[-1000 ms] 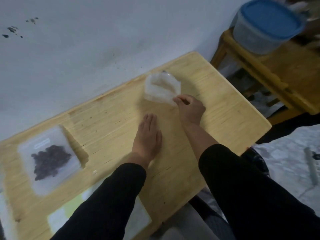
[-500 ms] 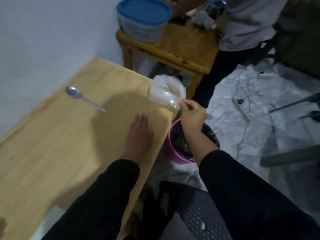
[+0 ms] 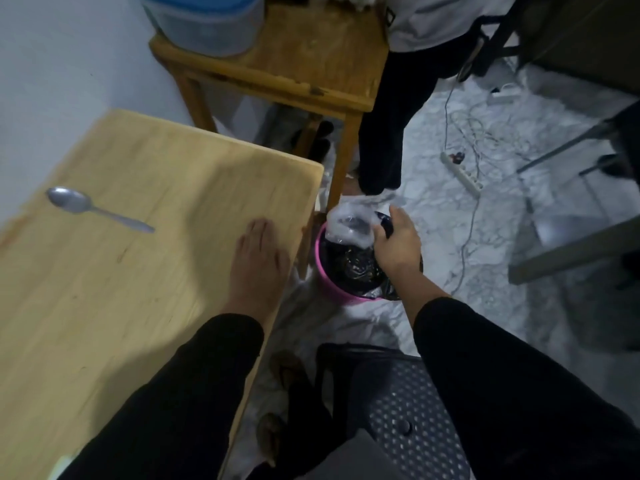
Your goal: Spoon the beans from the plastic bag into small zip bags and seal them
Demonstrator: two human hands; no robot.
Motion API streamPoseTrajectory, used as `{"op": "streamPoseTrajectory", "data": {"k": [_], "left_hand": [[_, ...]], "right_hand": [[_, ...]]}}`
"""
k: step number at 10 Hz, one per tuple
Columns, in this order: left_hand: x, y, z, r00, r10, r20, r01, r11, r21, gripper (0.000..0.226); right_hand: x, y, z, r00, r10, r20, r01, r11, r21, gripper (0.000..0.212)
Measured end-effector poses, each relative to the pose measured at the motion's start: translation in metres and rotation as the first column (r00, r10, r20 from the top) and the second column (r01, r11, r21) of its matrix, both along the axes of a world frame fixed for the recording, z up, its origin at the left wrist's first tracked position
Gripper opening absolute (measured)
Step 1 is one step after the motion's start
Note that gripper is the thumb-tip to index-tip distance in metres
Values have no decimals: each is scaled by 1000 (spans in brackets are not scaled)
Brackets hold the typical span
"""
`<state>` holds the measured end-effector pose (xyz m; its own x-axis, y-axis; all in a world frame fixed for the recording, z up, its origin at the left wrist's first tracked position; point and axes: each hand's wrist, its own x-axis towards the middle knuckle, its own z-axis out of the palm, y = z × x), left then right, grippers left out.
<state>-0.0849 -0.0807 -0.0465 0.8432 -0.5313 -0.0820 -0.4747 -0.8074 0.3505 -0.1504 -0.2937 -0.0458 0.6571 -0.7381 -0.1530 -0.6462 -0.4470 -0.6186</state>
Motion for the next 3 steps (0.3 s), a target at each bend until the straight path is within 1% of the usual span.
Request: {"op": "streamPoseTrajectory", "data": {"k": [1, 2, 3], "left_hand": [[3, 0, 8, 1000, 18, -18, -17, 999, 31, 64], [12, 0, 20, 999, 45, -19, -45, 999, 11, 64], [18, 9, 27, 997, 74, 24, -74, 997, 3, 58]], "right_hand": [[8, 7, 3, 956, 231, -183, -262, 949, -174, 55], [17, 17, 14, 897, 389, -209, -435, 863, -258, 56], [22, 28, 28, 862, 466, -200, -506, 817, -278, 54]]}}
